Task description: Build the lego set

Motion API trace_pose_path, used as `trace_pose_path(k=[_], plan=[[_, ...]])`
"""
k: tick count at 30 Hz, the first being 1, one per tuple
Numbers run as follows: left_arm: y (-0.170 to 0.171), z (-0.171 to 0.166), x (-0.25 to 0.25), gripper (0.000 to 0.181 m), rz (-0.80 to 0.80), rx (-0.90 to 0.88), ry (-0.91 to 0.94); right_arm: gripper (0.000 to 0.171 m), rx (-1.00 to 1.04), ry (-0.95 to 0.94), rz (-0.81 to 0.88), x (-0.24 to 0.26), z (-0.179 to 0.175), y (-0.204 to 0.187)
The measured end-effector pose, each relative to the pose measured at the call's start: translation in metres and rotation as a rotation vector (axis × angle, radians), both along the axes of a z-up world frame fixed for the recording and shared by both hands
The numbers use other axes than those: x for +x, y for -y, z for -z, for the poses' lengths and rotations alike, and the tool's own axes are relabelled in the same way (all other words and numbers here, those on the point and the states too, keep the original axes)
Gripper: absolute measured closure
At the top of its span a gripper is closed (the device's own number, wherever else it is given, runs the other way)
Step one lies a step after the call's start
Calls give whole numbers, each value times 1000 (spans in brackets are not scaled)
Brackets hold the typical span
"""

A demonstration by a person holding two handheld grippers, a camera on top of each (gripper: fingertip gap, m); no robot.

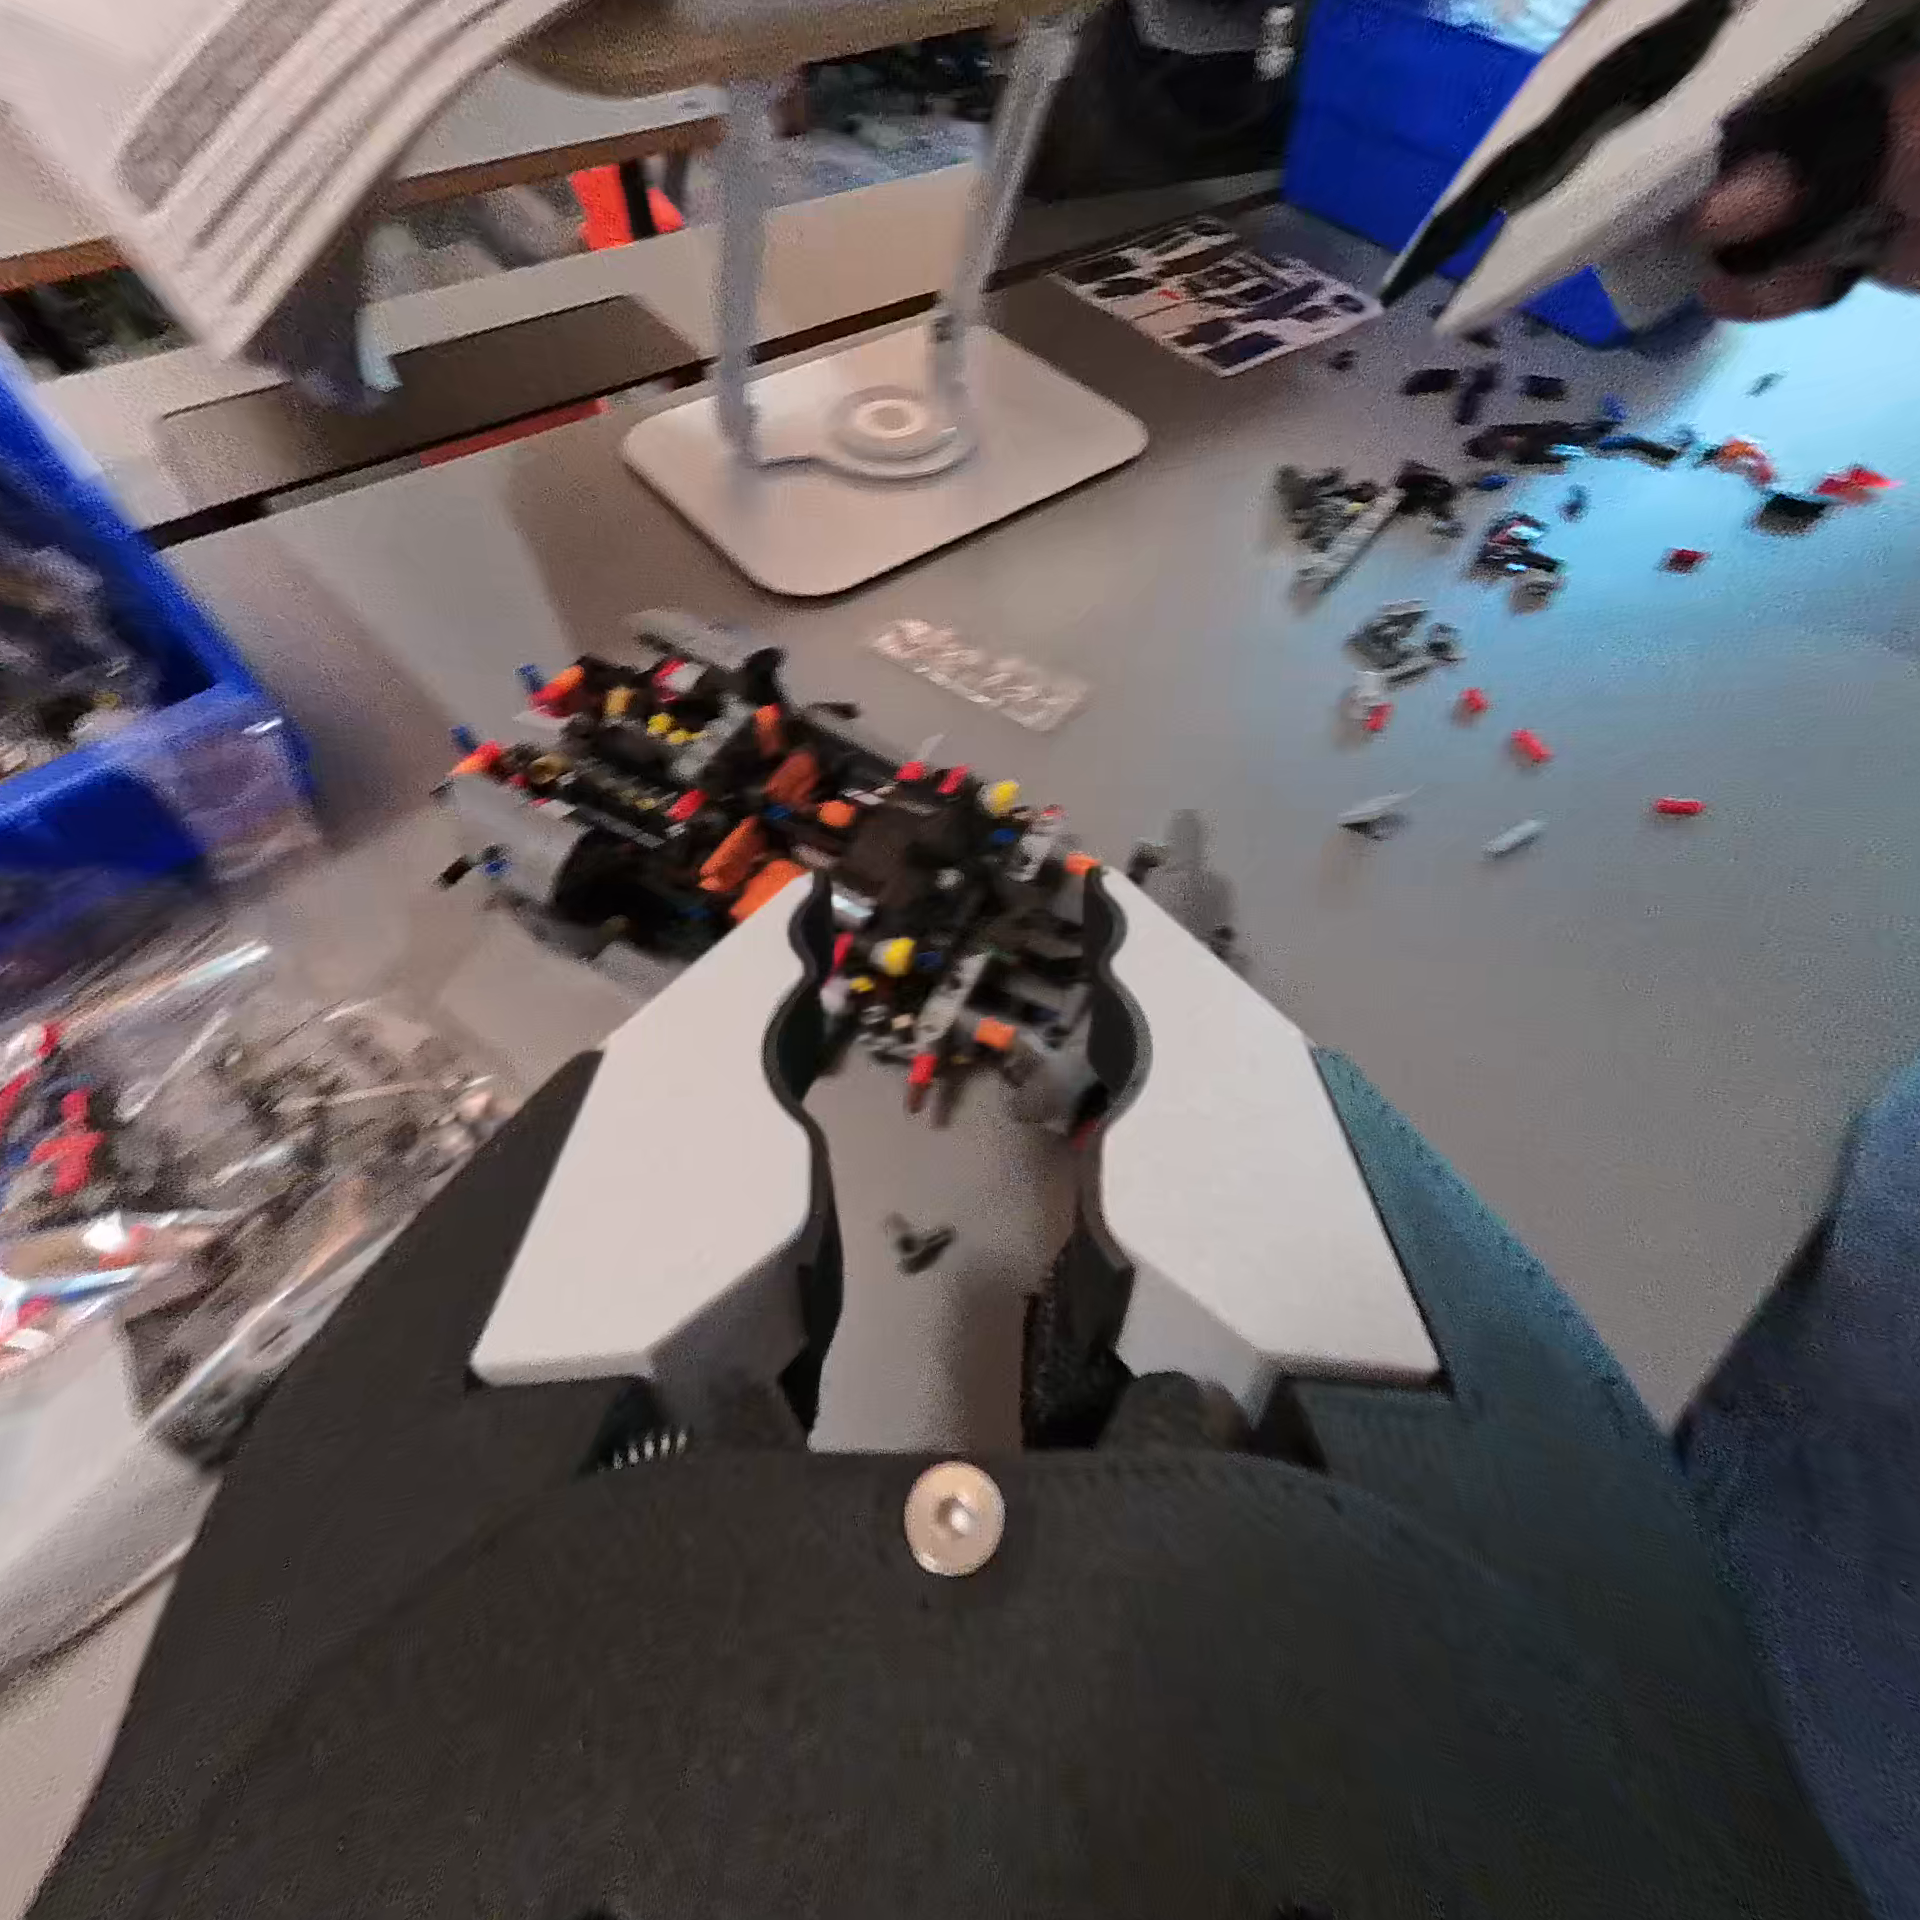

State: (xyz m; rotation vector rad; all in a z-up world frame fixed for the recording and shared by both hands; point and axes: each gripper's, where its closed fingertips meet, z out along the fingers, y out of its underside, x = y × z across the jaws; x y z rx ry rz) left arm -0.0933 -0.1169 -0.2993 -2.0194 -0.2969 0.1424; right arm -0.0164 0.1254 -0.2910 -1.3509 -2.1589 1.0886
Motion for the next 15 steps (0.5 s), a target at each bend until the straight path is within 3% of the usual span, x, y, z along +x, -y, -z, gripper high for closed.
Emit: trace_pose_path(k=[4, 9, 15], plan=[[-29, -6, 45, 141, 144, 25, -8, 154, 40, 39, 182, 57, 7, -55], [-60, 3, 90, 145, 279, 32, 16, 148, 118, 68, 295, 94, 26, -74], [-80, 27, 127, 148, 332, -3, 65, 148, 269, 107, 168, 71, 64, -65]])
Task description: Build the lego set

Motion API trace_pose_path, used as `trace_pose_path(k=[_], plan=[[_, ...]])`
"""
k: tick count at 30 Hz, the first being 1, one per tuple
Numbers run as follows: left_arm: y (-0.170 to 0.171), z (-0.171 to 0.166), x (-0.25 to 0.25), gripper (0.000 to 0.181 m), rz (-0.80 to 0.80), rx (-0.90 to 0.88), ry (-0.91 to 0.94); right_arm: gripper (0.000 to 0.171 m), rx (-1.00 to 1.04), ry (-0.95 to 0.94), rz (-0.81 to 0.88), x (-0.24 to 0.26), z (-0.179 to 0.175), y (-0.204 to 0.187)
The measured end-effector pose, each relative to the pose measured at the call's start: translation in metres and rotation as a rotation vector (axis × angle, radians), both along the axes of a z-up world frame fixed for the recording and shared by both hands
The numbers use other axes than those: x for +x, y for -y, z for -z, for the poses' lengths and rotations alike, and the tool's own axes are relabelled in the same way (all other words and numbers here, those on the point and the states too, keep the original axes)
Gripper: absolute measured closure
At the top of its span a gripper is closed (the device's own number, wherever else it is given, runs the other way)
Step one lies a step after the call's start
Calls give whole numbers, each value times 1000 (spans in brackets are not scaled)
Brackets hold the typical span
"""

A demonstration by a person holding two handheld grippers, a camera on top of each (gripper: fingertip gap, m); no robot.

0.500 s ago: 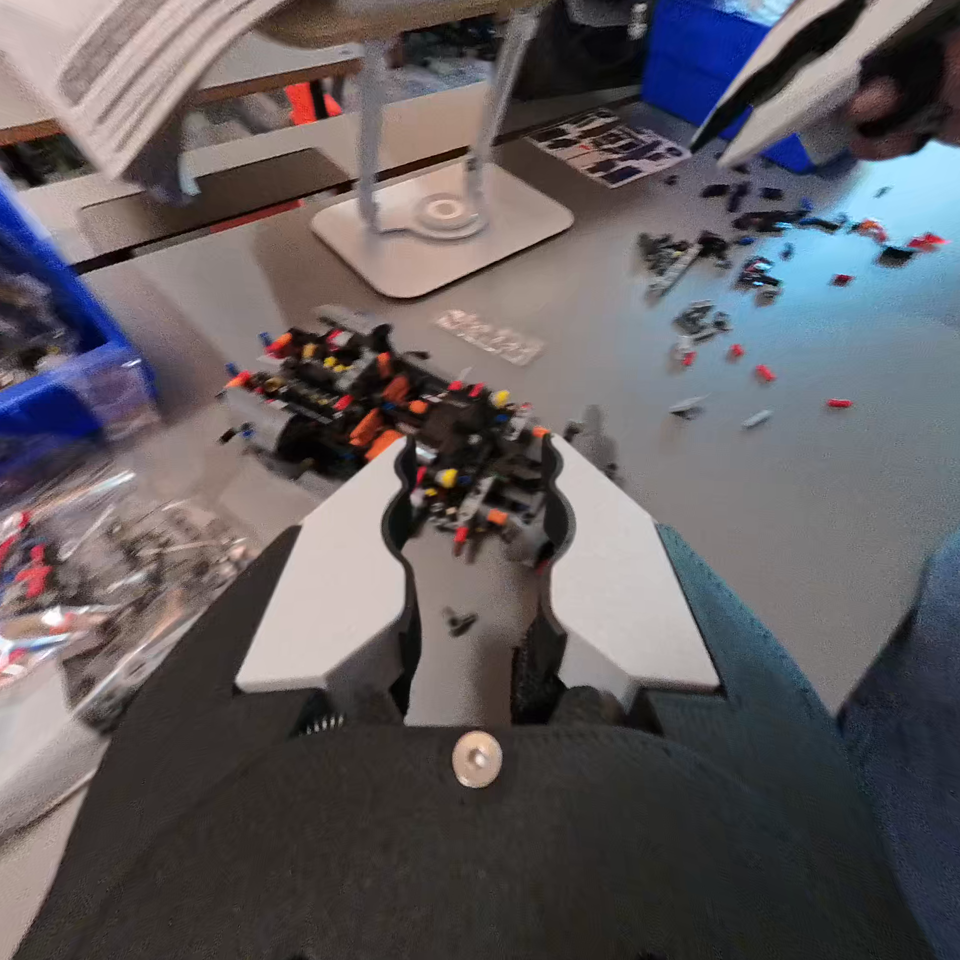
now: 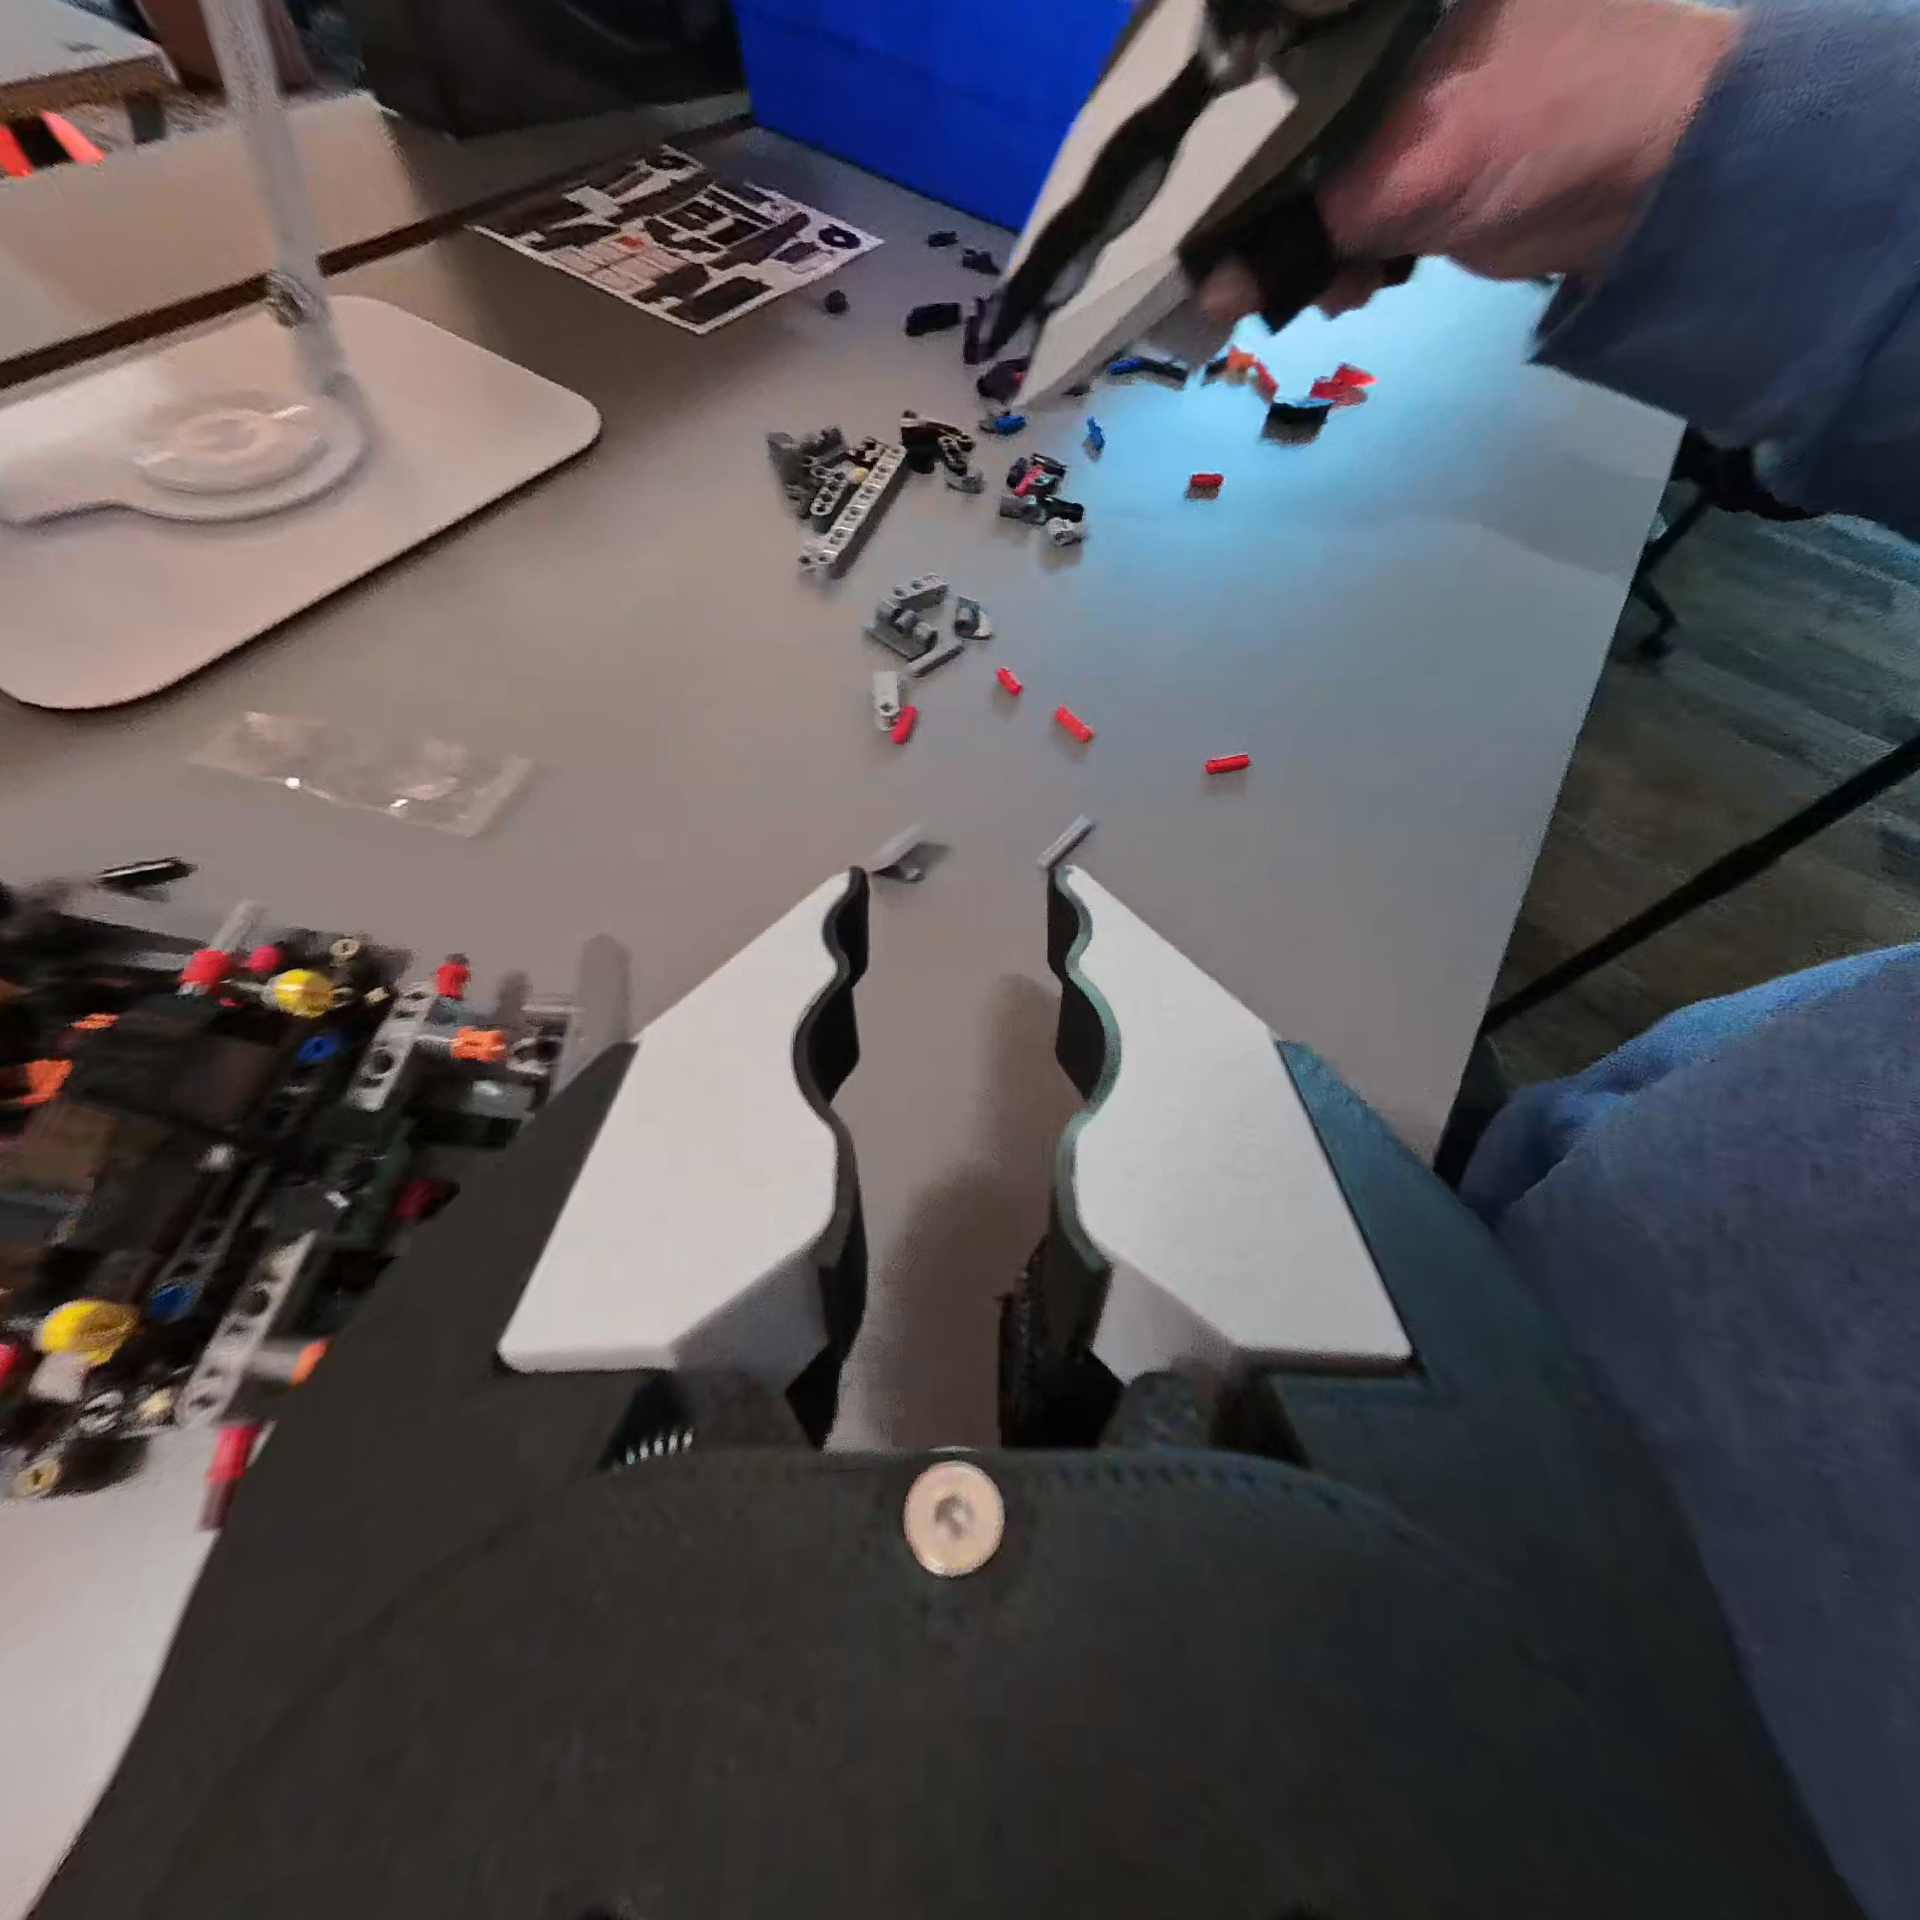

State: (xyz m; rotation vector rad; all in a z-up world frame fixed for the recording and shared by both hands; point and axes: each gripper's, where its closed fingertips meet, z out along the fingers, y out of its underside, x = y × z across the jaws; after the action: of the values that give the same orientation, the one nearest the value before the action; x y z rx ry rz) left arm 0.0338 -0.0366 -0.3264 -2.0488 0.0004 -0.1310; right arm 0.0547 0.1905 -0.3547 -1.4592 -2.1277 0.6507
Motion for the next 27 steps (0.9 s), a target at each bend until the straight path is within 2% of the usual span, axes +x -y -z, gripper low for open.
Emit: trace_pose_path(k=[5, 9, 13, 21, 27], plan=[[-9, 12, 13, 149, -3, -41, -4, 148, 111, 79, -167, -30, 33, -6], [-11, 12, 11, 149, -56, -42, 9, 151, 107, 121, -276, -39, 43, -9], [-14, 14, 8, 149, -100, -49, 14, 165, 74, 134, -336, -41, 47, -6], [-33, 9, 2, 148, -161, -26, -15, 166, -6, 131, -395, -32, 42, 6], [-40, -2, -7, 141, -230, 18, -102, 166, -161, 96, -412, -24, 6, 40]])
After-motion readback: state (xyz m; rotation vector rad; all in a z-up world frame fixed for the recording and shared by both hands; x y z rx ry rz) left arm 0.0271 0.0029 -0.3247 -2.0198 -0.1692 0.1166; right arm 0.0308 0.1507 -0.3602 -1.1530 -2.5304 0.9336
